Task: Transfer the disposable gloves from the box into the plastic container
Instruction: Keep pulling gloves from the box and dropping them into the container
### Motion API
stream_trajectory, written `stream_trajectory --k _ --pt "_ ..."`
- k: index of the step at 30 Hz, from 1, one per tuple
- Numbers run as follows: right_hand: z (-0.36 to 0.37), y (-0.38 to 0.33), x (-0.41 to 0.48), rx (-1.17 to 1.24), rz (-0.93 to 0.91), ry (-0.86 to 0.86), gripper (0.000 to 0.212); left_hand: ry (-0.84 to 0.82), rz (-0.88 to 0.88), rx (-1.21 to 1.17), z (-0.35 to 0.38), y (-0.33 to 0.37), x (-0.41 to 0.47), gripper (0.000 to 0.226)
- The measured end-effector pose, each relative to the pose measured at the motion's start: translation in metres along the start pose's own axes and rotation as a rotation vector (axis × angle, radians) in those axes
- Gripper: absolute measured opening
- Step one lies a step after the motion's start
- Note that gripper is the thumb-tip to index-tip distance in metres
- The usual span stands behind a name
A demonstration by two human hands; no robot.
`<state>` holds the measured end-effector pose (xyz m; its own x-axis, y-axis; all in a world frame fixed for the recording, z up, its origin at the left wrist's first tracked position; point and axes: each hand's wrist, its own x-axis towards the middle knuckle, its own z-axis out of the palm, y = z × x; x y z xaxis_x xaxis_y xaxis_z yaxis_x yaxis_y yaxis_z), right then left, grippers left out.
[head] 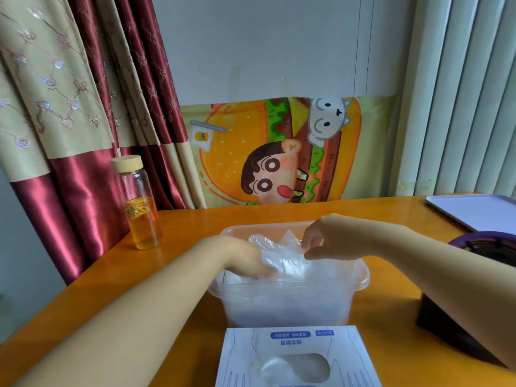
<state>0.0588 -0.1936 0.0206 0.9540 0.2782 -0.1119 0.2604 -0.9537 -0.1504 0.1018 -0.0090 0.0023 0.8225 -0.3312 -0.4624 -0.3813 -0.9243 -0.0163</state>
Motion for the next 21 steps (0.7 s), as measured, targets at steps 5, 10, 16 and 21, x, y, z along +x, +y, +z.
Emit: stream_trajectory --k 5,10,16,21 --pt "0.004 -0.005 -0.021 0.005 0.0 -0.01 0.032 0.071 0.001 -0.209 -0.01 -0.005 -0.027 0.067" --pt "0.006 -0.015 -0.042 0.023 -0.025 0.024 0.031 0.178 0.061 -0.198 0.0 -0.016 -0.046 0.049" --pt "0.005 -0.033 -0.044 0.024 -0.083 0.043 0.031 0.282 0.089 -0.12 0.02 -0.02 -0.037 0.019" --pt "0.014 -0.031 -0.015 0.248 0.1 -0.141 0.042 0.223 0.049 -0.061 0.022 -0.019 -0.014 0.038"
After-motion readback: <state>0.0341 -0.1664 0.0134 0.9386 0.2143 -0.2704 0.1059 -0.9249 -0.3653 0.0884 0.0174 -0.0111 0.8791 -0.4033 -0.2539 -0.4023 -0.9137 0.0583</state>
